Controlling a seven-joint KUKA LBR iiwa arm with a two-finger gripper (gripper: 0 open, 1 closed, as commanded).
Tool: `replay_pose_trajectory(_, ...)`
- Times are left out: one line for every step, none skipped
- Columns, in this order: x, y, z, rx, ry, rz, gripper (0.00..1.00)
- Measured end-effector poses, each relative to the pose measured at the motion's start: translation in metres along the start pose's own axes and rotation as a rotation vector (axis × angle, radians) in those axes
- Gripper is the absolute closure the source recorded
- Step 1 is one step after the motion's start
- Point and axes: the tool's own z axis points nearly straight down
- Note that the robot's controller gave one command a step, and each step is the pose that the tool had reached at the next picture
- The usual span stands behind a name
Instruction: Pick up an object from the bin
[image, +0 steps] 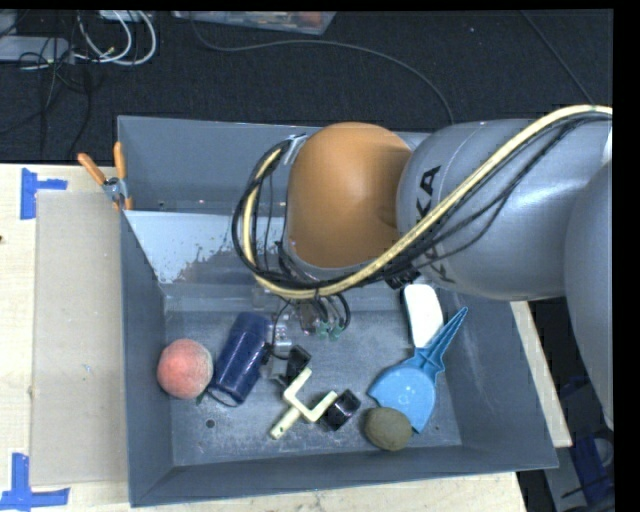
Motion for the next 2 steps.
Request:
replay_pose_trajectory(-0.002,-0.001,-0.005,-0.001,-0.008,0.004,0.0)
replay_pose_trajectory(-0.015,0.005,0.038,-0.001,-0.008,-0.135,0.0)
